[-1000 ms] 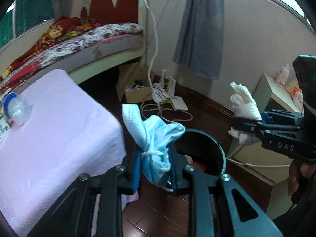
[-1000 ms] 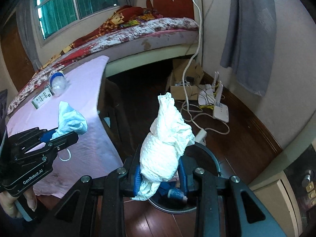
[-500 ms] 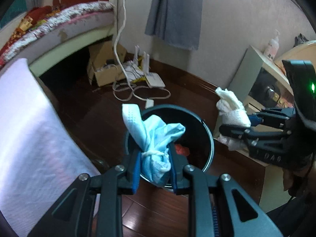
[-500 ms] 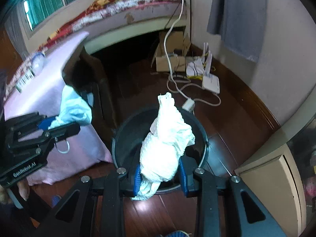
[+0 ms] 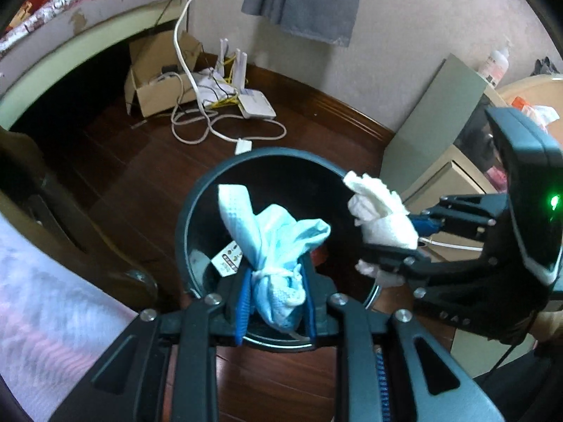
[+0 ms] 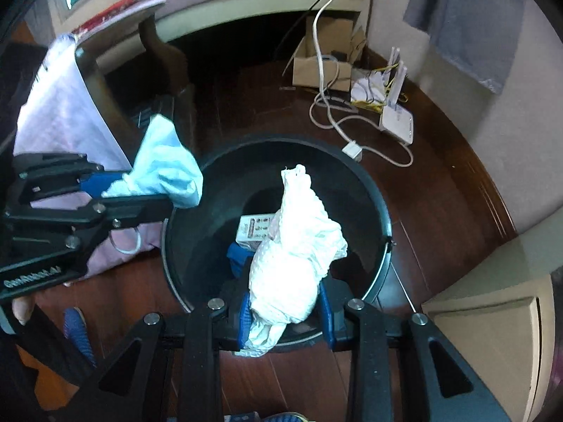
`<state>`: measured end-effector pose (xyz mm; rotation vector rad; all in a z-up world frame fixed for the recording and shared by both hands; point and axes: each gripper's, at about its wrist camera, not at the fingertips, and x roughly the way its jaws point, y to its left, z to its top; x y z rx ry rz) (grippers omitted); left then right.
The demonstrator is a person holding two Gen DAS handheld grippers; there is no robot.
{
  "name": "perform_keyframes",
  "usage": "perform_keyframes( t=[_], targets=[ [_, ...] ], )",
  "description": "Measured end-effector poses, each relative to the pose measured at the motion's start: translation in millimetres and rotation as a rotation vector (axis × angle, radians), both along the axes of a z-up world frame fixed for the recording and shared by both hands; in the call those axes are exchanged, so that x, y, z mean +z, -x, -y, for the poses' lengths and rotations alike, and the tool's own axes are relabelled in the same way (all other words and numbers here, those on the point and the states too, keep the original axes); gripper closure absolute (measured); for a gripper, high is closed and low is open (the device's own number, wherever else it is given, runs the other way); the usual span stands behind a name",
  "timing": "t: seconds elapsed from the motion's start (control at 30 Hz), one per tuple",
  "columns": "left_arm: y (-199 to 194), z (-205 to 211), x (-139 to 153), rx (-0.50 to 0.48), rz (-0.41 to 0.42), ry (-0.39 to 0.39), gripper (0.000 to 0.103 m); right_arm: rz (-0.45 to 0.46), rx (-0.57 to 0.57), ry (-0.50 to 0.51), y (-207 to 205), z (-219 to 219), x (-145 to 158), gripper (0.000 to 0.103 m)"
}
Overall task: Collect trash
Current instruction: 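Carry the light-blue cloth and tissue over the bucket and open both tools to drop them, then move both tools back toward the table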
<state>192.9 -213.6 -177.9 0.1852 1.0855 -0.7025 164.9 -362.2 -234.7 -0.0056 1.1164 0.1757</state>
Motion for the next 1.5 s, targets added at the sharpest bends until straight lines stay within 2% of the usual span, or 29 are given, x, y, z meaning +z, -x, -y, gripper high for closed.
perform_keyframes(
  t=[0.07, 0.1, 0.17, 0.2, 0.23, 0.3, 0.33, 0.53, 0.8, 1.1, 1.23, 1.5],
  targets=[
    [-3.8, 2.2, -7.1, -0.006, -0.028, 0.015, 0.072, -0.014, 0.008, 0.004, -3.0, 1.0, -6.1, 0.069],
    [-6.2, 1.9, -12.2, -0.001, -0.058, 0.037, 0.065, -0.017, 0.014, 0.003, -3.8, 1.1, -8.0, 0.069],
    [-10.7, -0.7, -17.5, 0.015, -0.093, 0.055, 0.042, -0.021, 0.029, 0.01, -6.0, -0.7, -12.6, 0.068],
    [-12.0, -4.3, -17.7, 0.039, -0.084, 0.053, 0.022, -0.031, 0.037, 0.011, -6.3, -1.2, -15.9, 0.065],
    [-12.2, -10.4, -16.3, 0.074, -0.067, 0.054, 0.013, -0.039, 0.039, 0.02, -6.2, -1.5, -19.6, 0.06],
    [-11.3, -20.3, -14.3, 0.127, -0.054, 0.051, 0.007, -0.052, 0.002, 0.129, -5.7, -0.6, -28.6, 0.003],
    [-10.9, -25.3, -14.1, 0.153, -0.054, 0.034, 0.006, -0.044, -0.01, 0.156, -3.5, 1.5, -30.6, 0.002],
    [0.9, -51.1, -2.9, 0.224, -0.003, -0.002, 0.005, -0.062, -0.074, 0.13, -0.5, 18.9, -21.5, 0.002],
    [29.8, -78.9, 40.7, 0.277, 0.137, -0.036, 0.001, 0.049, -0.109, 0.119, 16.3, 3.2, 45.9, 0.001],
    [50.5, -106.1, 80.8, 0.304, 0.206, -0.011, 0.001, 0.182, -0.073, 0.086, 34.3, -38.4, 123.2, 0.0],
    [58.3, -121.6, 95.1, 0.33, 0.229, -0.004, 0.001, 0.253, -0.093, 0.054, 41.4, -49.1, 153.8, 0.0],
    [67.2, -154.4, 117.4, 0.401, 0.275, 0.005, 0.001, 0.334, -0.081, 0.02, 46.5, -74.2, 182.9, 0.0]
  ],
)
